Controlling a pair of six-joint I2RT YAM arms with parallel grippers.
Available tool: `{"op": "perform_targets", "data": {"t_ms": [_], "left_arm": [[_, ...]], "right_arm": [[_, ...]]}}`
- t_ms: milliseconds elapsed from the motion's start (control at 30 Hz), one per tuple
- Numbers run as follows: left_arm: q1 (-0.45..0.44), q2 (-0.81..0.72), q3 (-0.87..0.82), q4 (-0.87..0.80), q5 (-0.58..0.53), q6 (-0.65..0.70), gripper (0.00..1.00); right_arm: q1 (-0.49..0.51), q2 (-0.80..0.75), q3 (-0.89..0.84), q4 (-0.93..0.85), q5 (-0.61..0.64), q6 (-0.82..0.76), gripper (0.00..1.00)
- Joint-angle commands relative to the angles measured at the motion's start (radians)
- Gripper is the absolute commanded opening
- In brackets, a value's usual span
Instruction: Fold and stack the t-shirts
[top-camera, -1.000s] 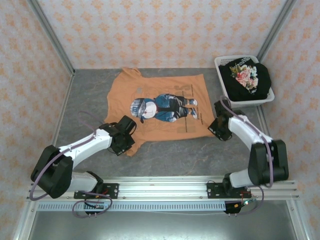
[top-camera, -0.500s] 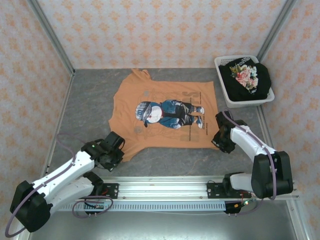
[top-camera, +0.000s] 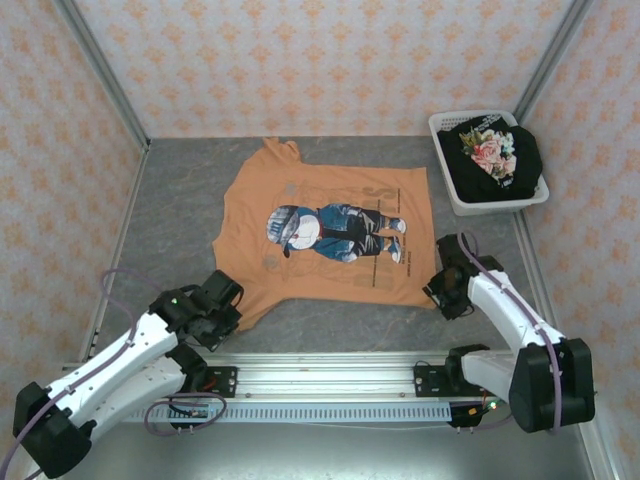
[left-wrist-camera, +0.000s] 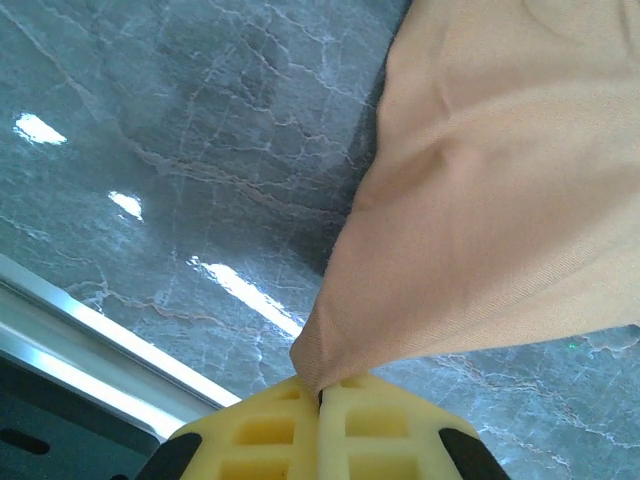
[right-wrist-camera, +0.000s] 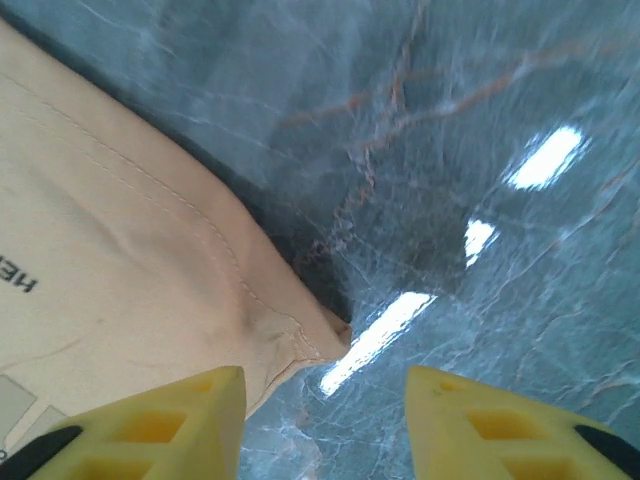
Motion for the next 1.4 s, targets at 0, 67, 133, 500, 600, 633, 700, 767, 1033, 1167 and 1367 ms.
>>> {"op": "perform_targets", "data": {"t_ms": [0,67,133,500,600,633,700,767,1033,1167,1367], "left_arm": [[-0.008,-0.001,-0.016,-0.041,-0.034,-0.021,0.0],[-0.008,0.003,-0.01,-0.045,-0.037,-0.015,0.0],[-0.008,0.002,-0.009,-0.047,-0.04,-0.011,0.0],[-0.008,-0.022,0.017,-0.067,-0.038,0.016,0.0],[-0.008,-0.014,0.018,-0.045,0.0,0.034,0.0],[-0.008,-0.009,0.016,-0.029,0.021,0.043,0.0],[-0.009,0.002,0.021,-0.008,0.058,0.069,0.0],[-0.011,0.016,0.035,0.008,0.099,0.111,0.0],[-0.093,0.075,0.132,0.093,0.18,0.297,0.0],[-0.161,0.138,0.176,0.157,0.173,0.328,0.0],[-0.177,0.184,0.232,0.179,0.108,0.325,0.0]], "right_arm": [[-0.002,0.015,-0.014,0.085,-0.078,0.106,0.42],[-0.003,0.02,-0.034,0.087,-0.087,0.133,0.4],[-0.002,0.024,-0.056,0.093,-0.089,0.15,0.37],[-0.009,0.068,-0.081,0.089,-0.052,0.154,0.41],[-0.009,0.107,-0.092,0.153,-0.055,0.16,0.35],[-0.008,0.129,-0.087,0.166,-0.05,0.155,0.31],[-0.008,0.162,-0.068,0.174,-0.039,0.135,0.23],[-0.008,0.177,-0.044,0.172,-0.022,0.112,0.1],[-0.008,0.125,0.044,0.048,0.022,0.005,0.0],[-0.008,0.097,0.054,0.0,0.012,-0.033,0.0],[-0.008,0.084,0.113,-0.074,0.046,-0.087,0.0]]}}
